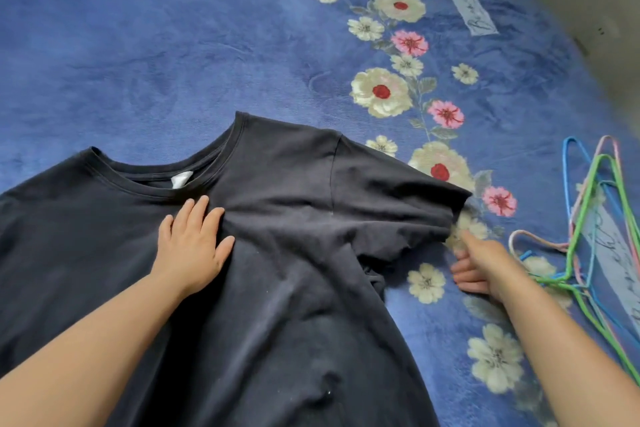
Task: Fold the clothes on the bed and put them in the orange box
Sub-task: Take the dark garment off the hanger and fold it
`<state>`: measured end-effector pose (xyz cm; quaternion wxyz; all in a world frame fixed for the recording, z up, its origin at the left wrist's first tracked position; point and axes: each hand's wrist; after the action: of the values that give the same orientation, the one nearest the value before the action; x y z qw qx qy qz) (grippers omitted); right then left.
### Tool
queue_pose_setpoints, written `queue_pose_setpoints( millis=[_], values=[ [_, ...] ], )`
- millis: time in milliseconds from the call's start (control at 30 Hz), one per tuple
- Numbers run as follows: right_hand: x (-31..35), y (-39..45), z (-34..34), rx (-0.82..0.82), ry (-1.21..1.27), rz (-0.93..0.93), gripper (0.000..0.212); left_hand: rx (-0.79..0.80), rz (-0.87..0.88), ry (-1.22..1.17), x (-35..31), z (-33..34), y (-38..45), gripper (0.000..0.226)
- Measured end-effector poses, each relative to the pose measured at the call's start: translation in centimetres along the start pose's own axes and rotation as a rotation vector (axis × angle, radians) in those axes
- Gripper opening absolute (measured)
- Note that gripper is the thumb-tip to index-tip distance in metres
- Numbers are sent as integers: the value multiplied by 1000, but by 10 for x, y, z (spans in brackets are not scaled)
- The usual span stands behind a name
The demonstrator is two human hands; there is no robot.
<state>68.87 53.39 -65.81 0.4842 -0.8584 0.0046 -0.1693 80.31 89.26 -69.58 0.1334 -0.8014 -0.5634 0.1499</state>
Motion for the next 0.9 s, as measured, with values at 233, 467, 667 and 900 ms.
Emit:
queue_pose_setpoints(
  millis=[233, 467, 667, 900],
  values=[
    [19, -18, 47, 174, 914, -73, 6, -307, -38, -398, 21, -8, -21, 45],
    [45, -136, 120, -276, 312, -1104, 29, -659, -523, -463, 97, 6, -88, 33],
    [-46, -142, 218, -75, -1289, -1048, 74, -556, -897, -589, 152, 11, -144, 44],
    [-46, -98, 199, -437, -1257, -1127, 82, -243, -982, -1200, 194, 33, -165, 41]
  ],
)
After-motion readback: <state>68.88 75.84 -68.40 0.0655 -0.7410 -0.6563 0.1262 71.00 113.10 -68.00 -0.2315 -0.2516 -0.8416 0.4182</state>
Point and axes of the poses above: each hand's wrist, its own y-axis towards the middle knuckle, its own z-axis out of the palm, x = y × z, and after that the axes turned 5 degrees about z, right-handed
